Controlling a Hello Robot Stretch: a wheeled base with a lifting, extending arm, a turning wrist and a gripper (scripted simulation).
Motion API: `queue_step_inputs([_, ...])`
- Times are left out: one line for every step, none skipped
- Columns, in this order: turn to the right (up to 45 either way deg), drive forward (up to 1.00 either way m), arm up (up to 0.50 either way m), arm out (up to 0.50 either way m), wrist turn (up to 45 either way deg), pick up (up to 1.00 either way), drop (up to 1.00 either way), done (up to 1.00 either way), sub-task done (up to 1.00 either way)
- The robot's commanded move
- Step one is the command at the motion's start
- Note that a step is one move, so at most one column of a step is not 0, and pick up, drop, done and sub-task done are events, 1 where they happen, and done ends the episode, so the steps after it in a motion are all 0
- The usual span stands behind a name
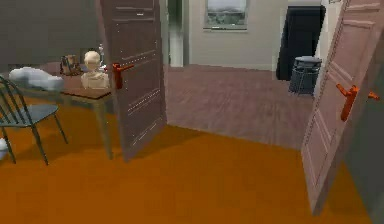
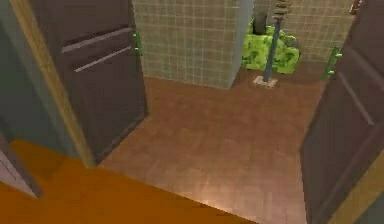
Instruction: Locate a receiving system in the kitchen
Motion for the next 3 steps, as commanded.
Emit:
queue_step_inputs([0.0,1.00,0.00,0.00,0.0,0.00,0.00,0.00,0.00])
queue_step_inputs([0.0,1.00,0.00,0.00,0.0,0.00,0.00,0.00,0.00])
queue_step_inputs([0.0,1.00,0.00,0.00,0.0,0.00,0.00,0.00,0.00])
